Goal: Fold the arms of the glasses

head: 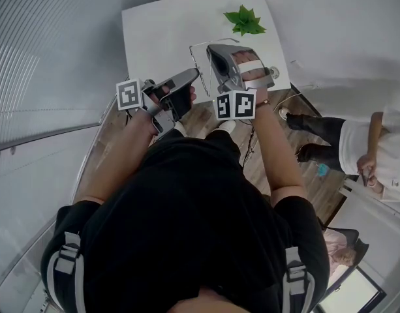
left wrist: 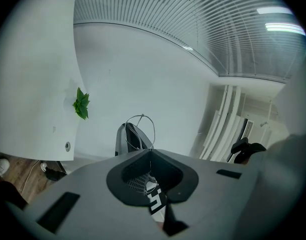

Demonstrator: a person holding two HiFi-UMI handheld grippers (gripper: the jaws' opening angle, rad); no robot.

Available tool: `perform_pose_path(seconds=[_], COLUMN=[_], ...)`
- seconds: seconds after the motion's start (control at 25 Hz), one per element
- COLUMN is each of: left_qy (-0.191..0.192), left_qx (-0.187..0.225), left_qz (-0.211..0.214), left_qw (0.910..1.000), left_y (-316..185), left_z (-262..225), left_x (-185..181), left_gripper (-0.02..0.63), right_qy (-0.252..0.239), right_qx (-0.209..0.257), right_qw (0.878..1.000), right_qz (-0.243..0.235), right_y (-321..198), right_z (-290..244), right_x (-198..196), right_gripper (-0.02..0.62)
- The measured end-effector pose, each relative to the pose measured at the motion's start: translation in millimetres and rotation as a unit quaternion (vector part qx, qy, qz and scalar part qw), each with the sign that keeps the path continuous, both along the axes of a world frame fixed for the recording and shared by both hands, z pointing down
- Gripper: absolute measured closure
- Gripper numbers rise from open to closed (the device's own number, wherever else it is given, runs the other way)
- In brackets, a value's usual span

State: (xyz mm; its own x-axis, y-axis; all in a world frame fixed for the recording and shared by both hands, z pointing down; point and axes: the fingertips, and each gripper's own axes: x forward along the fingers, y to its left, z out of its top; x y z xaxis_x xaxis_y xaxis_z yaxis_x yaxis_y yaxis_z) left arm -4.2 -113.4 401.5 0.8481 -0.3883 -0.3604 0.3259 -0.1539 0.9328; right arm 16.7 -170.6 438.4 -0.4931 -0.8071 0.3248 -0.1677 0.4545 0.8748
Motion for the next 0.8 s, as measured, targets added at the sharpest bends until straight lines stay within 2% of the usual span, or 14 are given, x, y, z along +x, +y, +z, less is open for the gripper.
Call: perform_pose_path(seconds=[0.8], left_qy=[0.004], left_qx=[0.004], left_qz=[0.010], left_qw=[0.9999], left_y=[3], left_z=[-4], left_x=[6], left_gripper=[0.594], right_qy=[0.016], right_qx=[0.011], right_qw=[0.999], right_qz=[-0.044], right_y=[8], right_z=[-2], right_x=[-24], right_gripper=[0.555])
